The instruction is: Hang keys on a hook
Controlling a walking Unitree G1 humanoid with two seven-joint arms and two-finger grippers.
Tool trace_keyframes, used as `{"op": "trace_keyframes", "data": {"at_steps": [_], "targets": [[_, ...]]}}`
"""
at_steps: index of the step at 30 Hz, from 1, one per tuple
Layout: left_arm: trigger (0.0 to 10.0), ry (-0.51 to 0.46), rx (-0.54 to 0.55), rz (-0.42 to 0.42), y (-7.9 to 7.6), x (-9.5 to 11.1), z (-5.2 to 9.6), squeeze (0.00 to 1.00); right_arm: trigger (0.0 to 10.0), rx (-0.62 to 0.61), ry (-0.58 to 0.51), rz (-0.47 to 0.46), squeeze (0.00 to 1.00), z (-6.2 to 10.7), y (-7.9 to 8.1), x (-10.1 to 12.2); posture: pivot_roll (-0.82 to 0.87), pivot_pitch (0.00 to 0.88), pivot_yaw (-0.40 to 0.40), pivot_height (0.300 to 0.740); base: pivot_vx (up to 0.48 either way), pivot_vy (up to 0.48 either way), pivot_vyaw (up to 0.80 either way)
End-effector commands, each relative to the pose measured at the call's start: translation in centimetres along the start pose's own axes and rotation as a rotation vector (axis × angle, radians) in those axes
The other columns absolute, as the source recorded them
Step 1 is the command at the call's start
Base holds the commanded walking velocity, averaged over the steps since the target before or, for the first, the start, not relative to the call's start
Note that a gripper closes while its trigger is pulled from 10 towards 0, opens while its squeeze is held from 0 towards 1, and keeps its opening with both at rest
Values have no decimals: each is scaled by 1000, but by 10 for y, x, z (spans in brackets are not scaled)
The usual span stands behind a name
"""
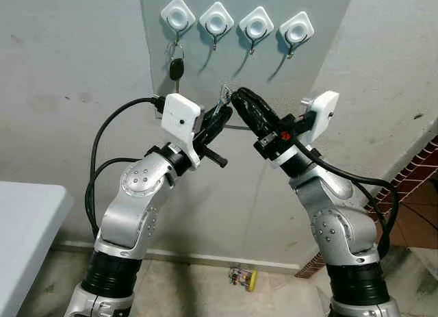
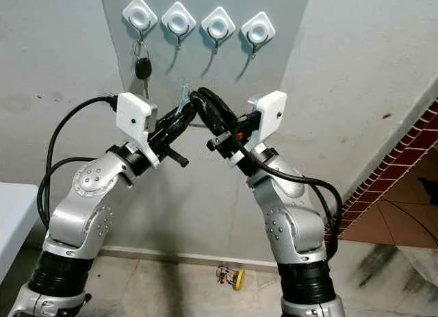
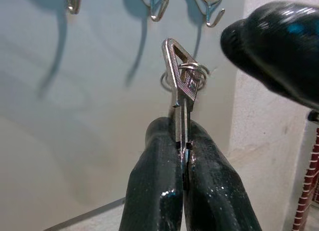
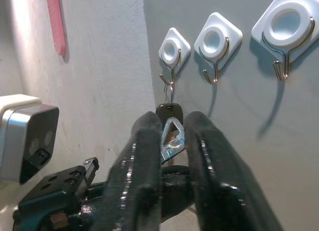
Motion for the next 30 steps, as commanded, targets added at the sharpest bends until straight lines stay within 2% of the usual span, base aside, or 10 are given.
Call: {"op": "trace_keyframes", "data": {"at_steps": [1, 5, 6, 7, 8, 14, 15, 27, 28, 30], "targets": [[0, 3, -5, -4, -1, 1, -2, 0, 10000, 17, -11, 10, 1000, 0, 3, 6, -120, 40, -46, 740, 0, 0, 0], [0, 0, -5, -2, -2, 1, -2, 0, 10000, 5, -5, 27, 1000, 0, 2, 6, -121, 32, -47, 740, 0, 0, 0], [0, 1, -4, -2, -2, 1, -2, 0, 10000, 4, -5, 27, 325, 0, 2, 6, -121, 32, -47, 740, 0, 0, 0], [0, 2, -2, -1, -1, 1, -2, 0, 10000, 4, -5, 26, 102, 0, 2, 6, -121, 32, -47, 740, 0, 0, 0], [0, 1, -2, -1, -1, 1, -2, 0, 10000, 3, -5, 26, 0, 0, 2, 6, -122, 28, -46, 740, 0, 0, 0], [118, 19, 2, -11, 1, -2, -2, 0, 10000, -10, -1, 23, 0, 0, 1, 4, -123, 21, -47, 740, 0, 0, 0], [10000, 28, 7, -17, 2, -3, -2, 0, 10000, -13, 5, 25, 0, 1, 1, 3, -123, 21, -47, 740, 0, 0, 0], [10000, 10, 5, -15, 3, 4, -4, 0, 10000, -13, 60, 11, 0, 7, -1, -13, -121, 19, -46, 740, 0, 0, 0], [10000, 7, 3, -15, 3, 5, -4, 0, 10000, -12, 63, 7, 1000, 8, -2, -13, -120, 17, -47, 740, 0, 0, 0], [10000, 5, 2, -15, 3, 5, -4, 0, 10000, -4, 63, -5, 1000, 9, -1, -14, -119, 19, -48, 740, 0, 0, 0]]}}
Point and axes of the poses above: a point about 5 cm out from each wrist's last joint towards the gripper, its own z axis pointing back from the gripper into the wrist, its own x axis along the axis of the wrist's last joint, y = z × x, the point moved 4 cm from there along -z, pointing out of the wrist towards the gripper, and after that the axes turned 9 degrees about -z, right-handed, at the moved point
